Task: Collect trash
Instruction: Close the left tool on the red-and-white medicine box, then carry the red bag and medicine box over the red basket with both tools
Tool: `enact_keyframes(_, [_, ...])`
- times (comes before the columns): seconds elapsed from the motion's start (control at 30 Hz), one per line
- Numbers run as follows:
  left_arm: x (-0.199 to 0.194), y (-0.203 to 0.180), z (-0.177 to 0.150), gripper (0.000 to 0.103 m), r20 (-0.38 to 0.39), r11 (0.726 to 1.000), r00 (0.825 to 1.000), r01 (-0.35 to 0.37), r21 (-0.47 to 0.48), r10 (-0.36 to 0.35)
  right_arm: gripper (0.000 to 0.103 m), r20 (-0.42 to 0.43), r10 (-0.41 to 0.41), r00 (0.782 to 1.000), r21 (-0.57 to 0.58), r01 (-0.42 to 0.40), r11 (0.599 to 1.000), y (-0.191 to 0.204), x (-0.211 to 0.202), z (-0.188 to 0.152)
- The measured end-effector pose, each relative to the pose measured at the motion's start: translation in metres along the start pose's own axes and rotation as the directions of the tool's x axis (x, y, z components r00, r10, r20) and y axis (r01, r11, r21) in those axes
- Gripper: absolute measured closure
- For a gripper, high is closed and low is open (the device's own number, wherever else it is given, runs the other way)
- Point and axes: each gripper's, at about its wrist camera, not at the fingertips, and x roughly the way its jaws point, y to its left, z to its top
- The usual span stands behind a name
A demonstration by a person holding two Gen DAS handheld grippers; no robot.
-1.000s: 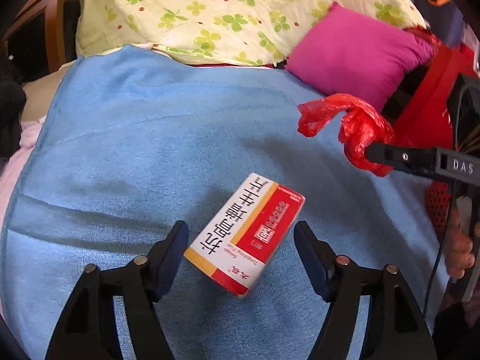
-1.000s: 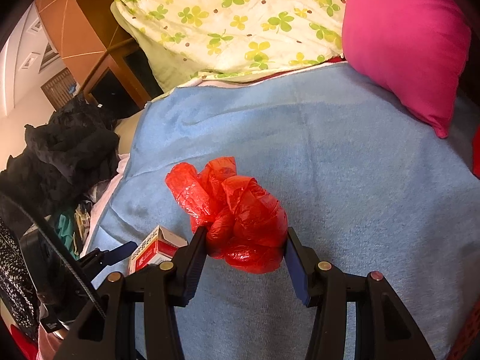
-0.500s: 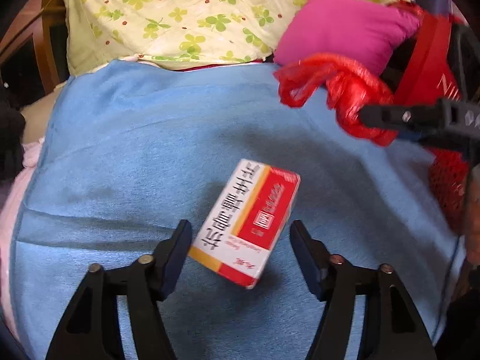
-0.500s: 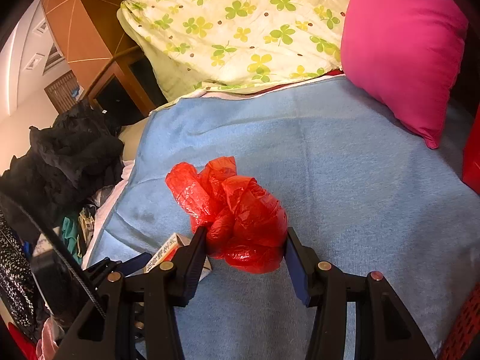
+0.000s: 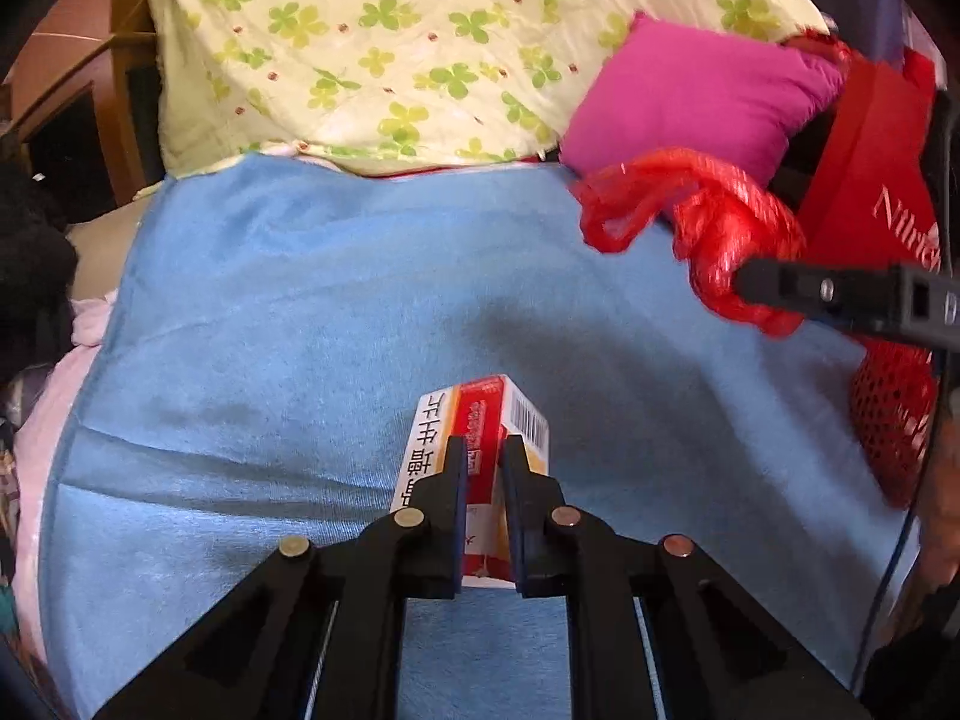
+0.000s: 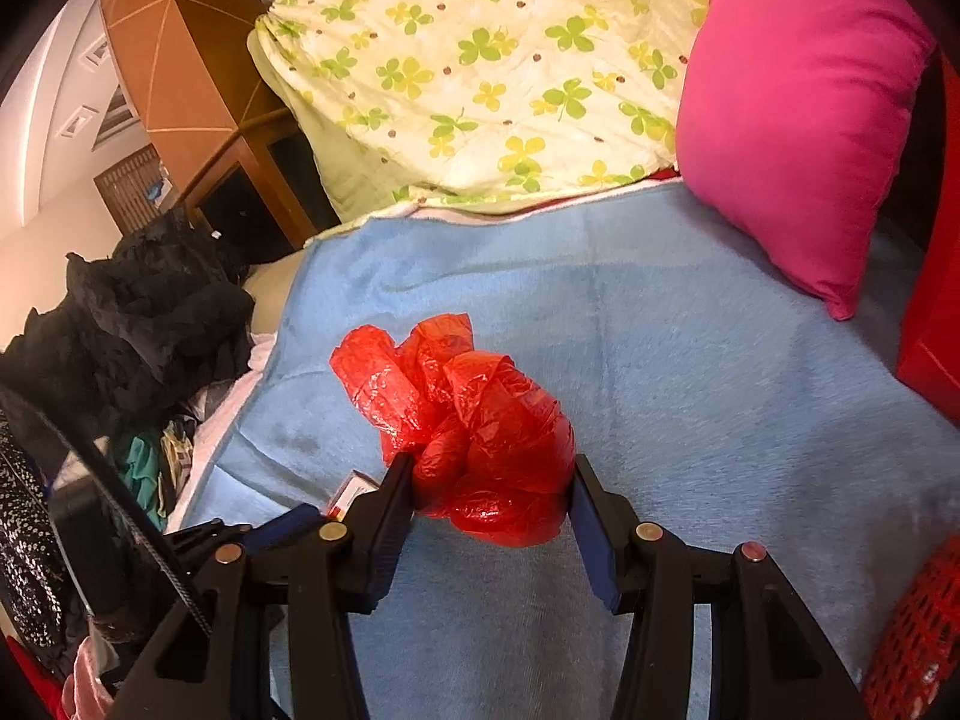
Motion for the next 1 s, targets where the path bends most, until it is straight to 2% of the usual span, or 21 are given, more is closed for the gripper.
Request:
enact_keyframes(0.07, [-0.010,-0.006,0.003,0.091,0.028,1.000,0.999,-0.027,0.011,0.026,0.050,0.016,-0.002,1.000,-0.005,0.002,1.000,0.002,-0.008,0.000])
enact_keyframes(0.2, [-0.014,0.001,0.000,0.088,0.023,1.000,1.000,-0.016,-0.020,0.016,0.050,0.029,0.002,1.000,0.004,-0.002,1.000,0.001,-0.021,-0.005])
enact_keyframes(0.23, [-0.010,0.005,-0.002,0.072,0.001,0.999,1.000,-0.008,-0.033,0.008,0.050,0.024,0.003,1.000,0.009,-0.003,1.000,0.000,-0.023,-0.008])
enact_keyframes(0.27, [-0.006,0.010,-0.004,0.047,-0.020,0.999,1.000,-0.004,-0.044,0.003,0.050,0.019,0.004,1.000,0.012,-0.004,1.000,-0.001,-0.025,-0.011])
enact_keyframes(0.3, [-0.004,0.012,-0.005,0.037,-0.024,0.998,1.000,-0.014,-0.054,0.012,0.050,0.017,0.004,1.000,0.013,-0.005,1.000,-0.001,-0.027,-0.014])
enact_keyframes(0.33, [-0.004,0.015,-0.007,0.032,-0.019,0.997,1.000,-0.023,-0.068,0.022,0.050,0.017,0.003,1.000,0.011,-0.003,1.000,-0.001,-0.029,-0.017])
enact_keyframes(0.47, [0.006,0.020,-0.008,0.031,-0.040,0.992,0.998,0.039,-0.124,-0.045,0.050,0.021,0.004,1.000,0.014,-0.004,1.000,-0.002,-0.038,-0.021])
enact_keyframes(0.7, [0.034,0.002,-0.014,0.031,-0.118,0.996,0.993,0.013,-0.084,-0.022,0.050,0.034,-0.003,0.999,0.010,0.002,1.000,0.000,-0.041,-0.021])
enact_keyframes(0.73, [0.035,0.001,-0.015,0.035,-0.116,0.997,0.993,0.011,-0.082,-0.020,0.050,0.032,-0.004,0.999,0.007,0.003,1.000,0.000,-0.039,-0.021])
enact_keyframes(0.77, [0.036,0.000,-0.015,0.045,-0.115,0.997,0.993,0.013,-0.080,-0.022,0.050,0.031,-0.006,1.000,0.005,0.006,1.000,0.000,-0.039,-0.021])
enact_keyframes(0.8, [0.038,-0.001,-0.015,0.052,-0.119,0.997,0.993,0.013,-0.080,-0.023,0.050,0.029,-0.008,1.000,0.004,0.008,1.000,-0.001,-0.039,-0.021])
enact_keyframes(1.0, [0.030,-0.012,-0.010,0.055,-0.072,0.998,0.997,-0.009,-0.055,0.005,0.050,0.043,-0.009,0.999,0.011,0.009,1.000,-0.006,-0.048,-0.020])
